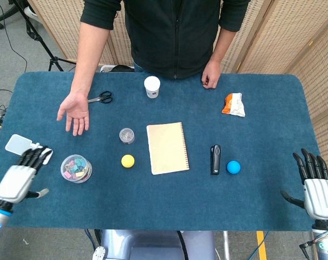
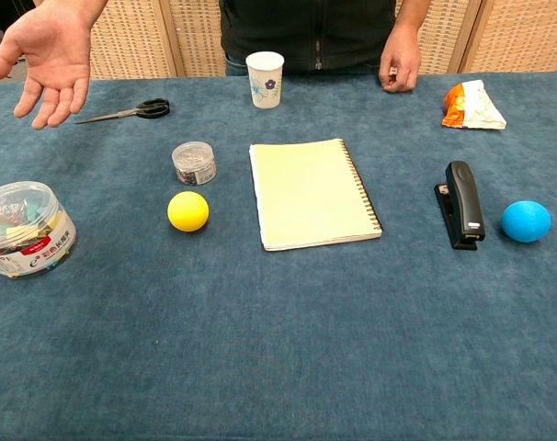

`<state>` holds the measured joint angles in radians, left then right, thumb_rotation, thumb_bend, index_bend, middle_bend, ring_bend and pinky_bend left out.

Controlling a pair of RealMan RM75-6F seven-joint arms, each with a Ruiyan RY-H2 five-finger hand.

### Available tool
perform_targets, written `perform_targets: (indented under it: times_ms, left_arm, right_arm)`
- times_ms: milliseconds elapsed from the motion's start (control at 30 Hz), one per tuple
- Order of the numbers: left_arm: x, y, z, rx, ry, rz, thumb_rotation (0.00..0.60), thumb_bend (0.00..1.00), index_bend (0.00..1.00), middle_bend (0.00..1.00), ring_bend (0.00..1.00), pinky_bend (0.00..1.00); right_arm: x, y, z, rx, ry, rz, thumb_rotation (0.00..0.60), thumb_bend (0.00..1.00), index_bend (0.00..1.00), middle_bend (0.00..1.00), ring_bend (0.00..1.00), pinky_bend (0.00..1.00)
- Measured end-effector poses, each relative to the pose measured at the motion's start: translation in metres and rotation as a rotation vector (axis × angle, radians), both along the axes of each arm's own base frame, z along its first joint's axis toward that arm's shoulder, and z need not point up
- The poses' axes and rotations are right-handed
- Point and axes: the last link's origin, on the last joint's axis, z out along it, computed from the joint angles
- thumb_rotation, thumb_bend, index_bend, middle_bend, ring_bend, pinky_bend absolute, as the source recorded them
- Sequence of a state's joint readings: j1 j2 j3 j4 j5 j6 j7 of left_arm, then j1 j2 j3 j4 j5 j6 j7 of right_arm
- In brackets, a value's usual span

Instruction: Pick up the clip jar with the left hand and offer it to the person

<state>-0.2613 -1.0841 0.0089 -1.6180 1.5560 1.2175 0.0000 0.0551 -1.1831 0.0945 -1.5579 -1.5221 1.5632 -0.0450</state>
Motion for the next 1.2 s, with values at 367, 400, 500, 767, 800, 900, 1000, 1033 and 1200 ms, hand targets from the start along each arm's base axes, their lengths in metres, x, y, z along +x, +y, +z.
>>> perform_targets:
  times_ms: [367,400,500,767,800,900,1000,1033,1200]
  left_arm:
    - [0.021,0.037,-0.061,-0.145,0.066,0.015,0.600,0.00,0.00,0.00,0.00,0.00]
    - [0.021,0.040,-0.066,-0.149,0.067,0.018,0.600,0.00,0.00,0.00,0.00,0.00]
    - [0.022,0.045,-0.074,-0.161,0.066,0.020,0.600,0.00,0.00,0.00,0.00,0.02]
    - [0.023,0.058,-0.092,-0.100,0.039,0.021,0.600,0.02,0.40,0.50,0.36,0.51]
    - [0.023,0.059,-0.091,-0.086,0.038,0.017,0.600,0.04,0.45,0.53,0.40,0.53]
    - [0.022,0.061,-0.088,-0.042,0.028,0.003,0.600,0.06,0.51,0.57,0.44,0.56]
    - [0.021,0.061,-0.085,-0.026,0.011,-0.006,0.600,0.07,0.53,0.57,0.45,0.57]
    - [0.022,0.061,-0.082,-0.025,0.009,-0.010,0.600,0.07,0.54,0.57,0.45,0.57]
    - [0.035,0.059,-0.072,-0.016,-0.028,-0.069,0.600,0.07,0.55,0.57,0.45,0.57]
  right_arm:
    - [-0.006,-0.004,0.003,-0.007,-0.017,-0.034,0.600,0.00,0.00,0.00,0.00,0.00]
    - [-0.006,-0.004,0.003,-0.007,-0.017,-0.035,0.600,0.00,0.00,0.00,0.00,0.00]
    - [-0.006,-0.005,0.003,-0.005,-0.015,-0.038,0.600,0.00,0.00,0.00,0.00,0.00]
    - [-0.009,-0.006,0.002,-0.006,-0.020,-0.051,0.600,0.00,0.00,0.00,0.00,0.00]
    - [-0.009,-0.006,0.002,-0.005,-0.021,-0.052,0.600,0.00,0.00,0.00,0.00,0.00]
    - [-0.009,-0.007,0.001,-0.003,-0.021,-0.053,0.600,0.00,0.00,0.00,0.00,0.00]
    - [-0.009,-0.006,0.001,-0.003,-0.022,-0.053,0.600,0.00,0.00,0.00,0.00,0.00]
    - [-0.009,-0.006,0.001,-0.003,-0.023,-0.053,0.600,0.00,0.00,0.00,0.00,0.00]
    - [-0.009,-0.006,0.002,-0.005,-0.026,-0.056,0.600,0.00,0.00,0.00,0.00,0.00]
